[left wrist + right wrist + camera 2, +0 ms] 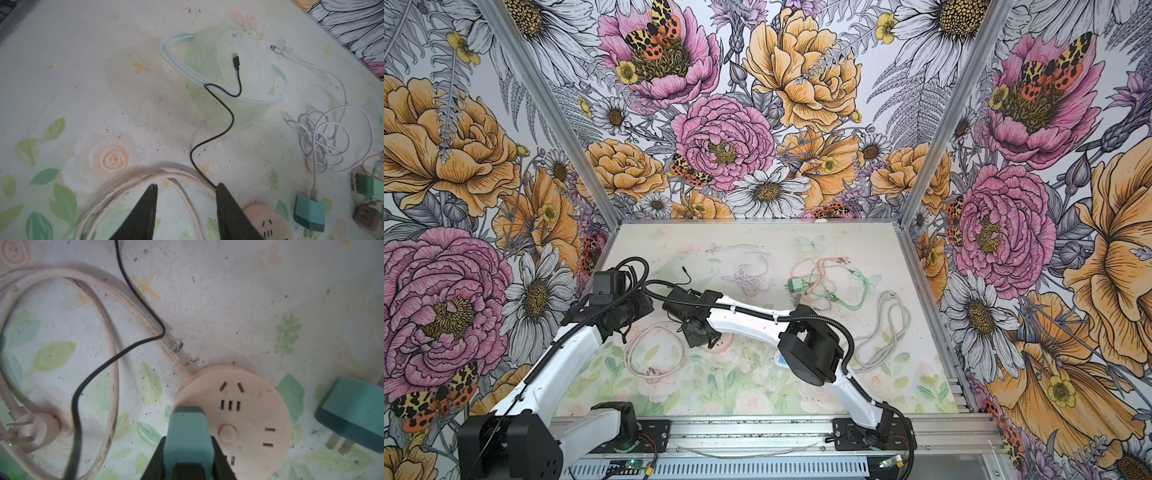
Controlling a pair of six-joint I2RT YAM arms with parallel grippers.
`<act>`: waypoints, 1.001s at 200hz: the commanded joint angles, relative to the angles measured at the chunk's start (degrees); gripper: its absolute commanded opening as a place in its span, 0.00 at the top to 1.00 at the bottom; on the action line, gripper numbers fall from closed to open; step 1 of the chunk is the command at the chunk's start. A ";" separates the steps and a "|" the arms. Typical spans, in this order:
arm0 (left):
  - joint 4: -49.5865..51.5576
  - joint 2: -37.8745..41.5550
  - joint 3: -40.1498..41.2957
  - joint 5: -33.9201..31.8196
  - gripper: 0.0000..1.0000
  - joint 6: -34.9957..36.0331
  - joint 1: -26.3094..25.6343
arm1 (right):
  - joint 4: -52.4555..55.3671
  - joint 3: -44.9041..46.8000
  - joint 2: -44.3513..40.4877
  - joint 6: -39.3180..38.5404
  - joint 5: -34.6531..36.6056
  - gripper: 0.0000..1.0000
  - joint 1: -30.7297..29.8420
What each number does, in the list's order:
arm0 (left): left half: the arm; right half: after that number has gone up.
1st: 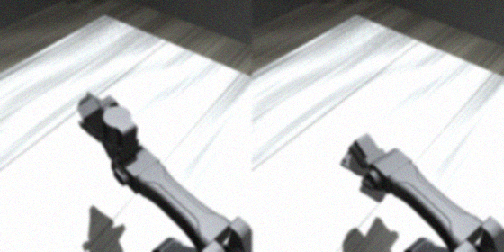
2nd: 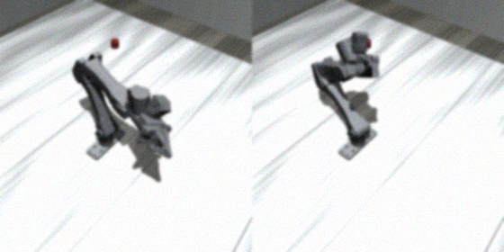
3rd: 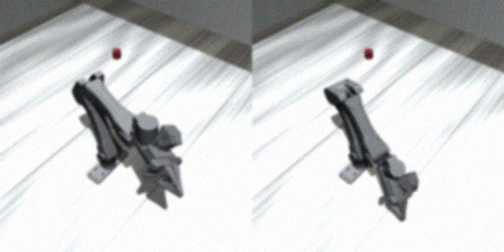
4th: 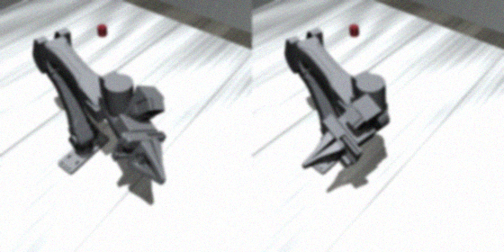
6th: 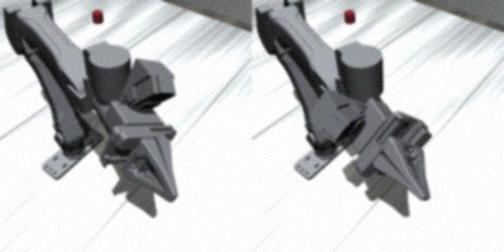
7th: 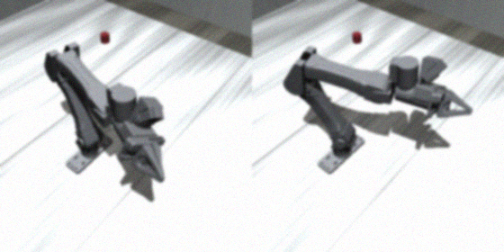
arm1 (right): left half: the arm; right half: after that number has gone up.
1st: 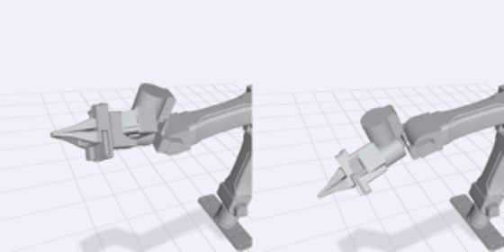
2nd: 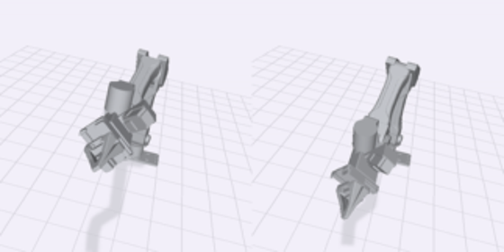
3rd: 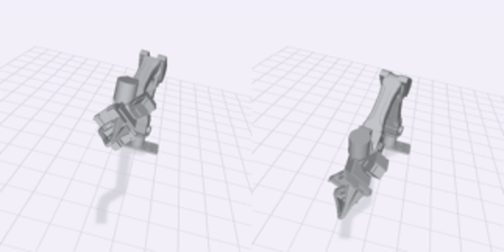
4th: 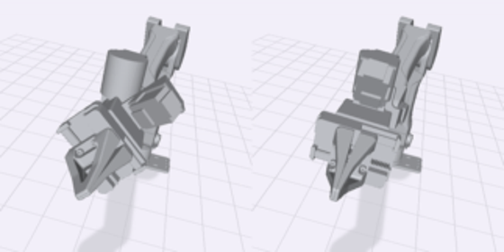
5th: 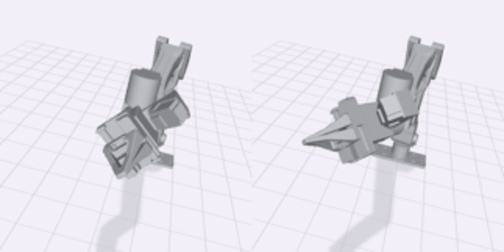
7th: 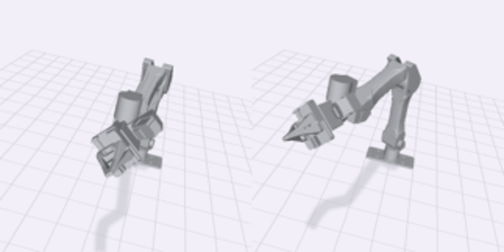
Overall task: Insert plugs into power strip
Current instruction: Insert the plug into the socket.
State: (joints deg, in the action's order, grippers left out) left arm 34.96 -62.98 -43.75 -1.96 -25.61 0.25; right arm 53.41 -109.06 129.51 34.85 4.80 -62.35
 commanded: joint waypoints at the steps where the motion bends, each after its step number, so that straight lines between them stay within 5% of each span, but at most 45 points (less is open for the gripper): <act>1: 0.19 0.87 0.68 -0.59 0.52 -0.67 0.47 | 2.22 4.99 11.46 -1.15 -0.25 1.00 -0.13; 142: 1.43 2.11 -0.12 -0.15 0.52 -0.67 0.31 | 4.25 3.53 8.40 -2.46 2.23 1.00 0.06; 200: 1.40 2.31 0.00 0.16 0.52 -0.34 0.22 | 4.17 0.64 4.72 -3.83 0.43 0.91 1.39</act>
State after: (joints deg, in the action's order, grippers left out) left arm 36.07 -61.52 -43.72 -1.93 -25.61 0.25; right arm 54.15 -110.50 129.16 32.84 6.72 -62.89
